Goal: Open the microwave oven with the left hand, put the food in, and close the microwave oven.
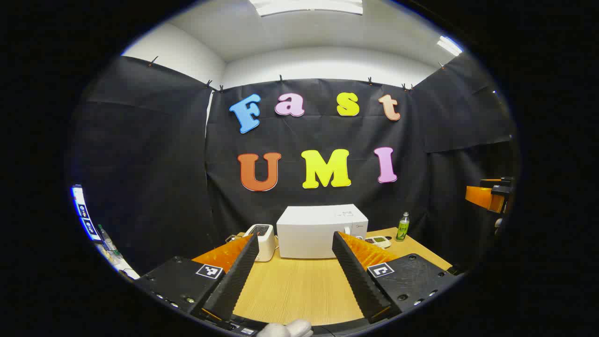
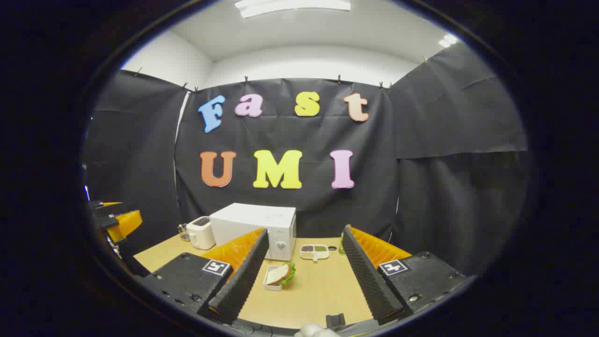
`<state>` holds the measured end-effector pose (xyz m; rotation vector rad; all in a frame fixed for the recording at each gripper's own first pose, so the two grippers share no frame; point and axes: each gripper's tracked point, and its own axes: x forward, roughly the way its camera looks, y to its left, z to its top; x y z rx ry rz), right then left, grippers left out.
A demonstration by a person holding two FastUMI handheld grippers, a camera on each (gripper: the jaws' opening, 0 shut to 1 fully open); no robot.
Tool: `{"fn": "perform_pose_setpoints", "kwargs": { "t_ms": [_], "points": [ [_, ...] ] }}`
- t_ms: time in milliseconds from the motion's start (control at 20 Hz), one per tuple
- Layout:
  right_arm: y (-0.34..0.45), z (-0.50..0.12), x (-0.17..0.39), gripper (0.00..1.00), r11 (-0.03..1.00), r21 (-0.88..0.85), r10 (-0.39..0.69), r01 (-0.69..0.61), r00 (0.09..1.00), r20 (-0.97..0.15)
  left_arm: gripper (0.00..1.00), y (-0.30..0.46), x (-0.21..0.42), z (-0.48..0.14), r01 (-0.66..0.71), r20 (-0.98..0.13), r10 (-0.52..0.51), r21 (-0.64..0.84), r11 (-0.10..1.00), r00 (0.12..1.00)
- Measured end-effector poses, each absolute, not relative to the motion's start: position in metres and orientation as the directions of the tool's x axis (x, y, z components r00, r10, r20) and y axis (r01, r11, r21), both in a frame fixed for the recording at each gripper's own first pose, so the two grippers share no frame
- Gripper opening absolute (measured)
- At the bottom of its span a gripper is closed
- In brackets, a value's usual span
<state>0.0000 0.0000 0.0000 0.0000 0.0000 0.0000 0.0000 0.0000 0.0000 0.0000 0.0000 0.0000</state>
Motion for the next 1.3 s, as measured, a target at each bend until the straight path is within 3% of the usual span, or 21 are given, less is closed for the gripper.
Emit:
{"fn": "perform_pose_setpoints", "kwargs": {
  "t_ms": [100,150,200,250,350,400,450,500,550,650,700,900,1100,1150,1200,1250,1300],
  "points": [
    [-0.005,0.002,-0.001,1.00,1.000,-0.006,-0.013,0.013,1.000,0.007,0.96,-0.001,-0.001,0.002,0.011,0.003,-0.011,-0.008,1.000,1.000],
    [-0.006,0.002,-0.002,0.94,1.000,-0.009,-0.020,0.020,1.000,0.007,0.96,-0.001,0.000,0.004,0.015,0.007,-0.015,-0.009,1.000,1.000],
    [-0.007,0.002,-0.002,0.94,1.000,-0.011,-0.023,0.023,1.000,0.008,0.96,-0.002,0.000,0.007,0.022,0.011,-0.022,-0.010,1.000,1.000],
    [-0.007,0.002,-0.001,1.00,1.000,-0.010,-0.025,0.025,1.000,0.006,0.96,-0.005,0.002,0.008,0.028,0.010,-0.027,-0.008,1.000,1.000],
    [-0.007,0.003,0.000,1.00,1.000,-0.007,-0.024,0.024,1.000,0.007,0.96,-0.011,0.008,0.009,0.034,0.008,-0.034,-0.007,0.999,0.999],
    [-0.007,0.002,0.001,0.94,1.000,-0.010,-0.025,0.025,1.000,0.004,0.96,-0.009,0.009,0.010,0.033,0.010,-0.033,-0.007,0.999,0.999],
    [-0.007,0.003,0.002,1.00,1.000,-0.012,-0.025,0.025,1.000,0.006,0.96,-0.009,0.010,0.011,0.033,0.009,-0.033,-0.007,0.999,0.999],
    [-0.007,0.004,0.004,1.00,1.000,-0.015,-0.025,0.025,1.000,0.005,0.96,-0.008,0.012,0.012,0.031,0.012,-0.031,-0.006,0.999,0.999],
    [-0.006,0.002,0.005,0.94,1.000,-0.015,-0.024,0.024,1.000,0.008,0.96,-0.008,0.013,0.011,0.030,0.011,-0.030,-0.005,1.000,0.999],
    [-0.004,0.001,0.009,0.94,1.000,-0.014,-0.024,0.024,1.000,0.006,0.96,-0.006,0.016,0.010,0.029,0.008,-0.029,-0.006,1.000,1.000],
    [-0.002,0.000,0.010,1.00,1.000,-0.011,-0.022,0.022,1.000,0.007,0.96,-0.003,0.017,0.011,0.025,0.008,-0.025,-0.005,1.000,1.000],
    [-0.002,-0.004,0.018,1.00,1.000,-0.010,-0.027,0.027,1.000,0.004,0.96,-0.003,0.029,0.004,0.021,0.002,-0.021,0.006,1.000,1.000],
    [-0.009,-0.005,0.034,1.00,1.000,0.005,-0.028,0.028,1.000,0.000,0.97,-0.026,0.061,-0.014,0.047,-0.014,-0.047,0.025,0.999,0.999],
    [-0.011,-0.004,0.040,0.94,1.000,0.007,-0.023,0.023,1.000,-0.001,0.97,-0.036,0.074,-0.020,0.059,-0.013,-0.058,0.024,0.998,0.998],
    [-0.014,-0.004,0.045,1.00,1.000,0.007,-0.019,0.019,1.000,-0.004,0.97,-0.048,0.086,-0.028,0.069,-0.023,-0.068,0.022,0.997,0.997],
    [-0.017,-0.003,0.054,0.94,1.000,0.005,-0.010,0.010,1.000,-0.002,0.96,-0.061,0.102,-0.036,0.080,-0.028,-0.079,0.020,0.997,0.996],
    [-0.022,-0.002,0.061,0.94,1.000,0.000,-0.005,0.005,1.000,0.001,0.96,-0.076,0.119,-0.045,0.092,-0.025,-0.091,0.021,0.996,0.996]
  ]
}}
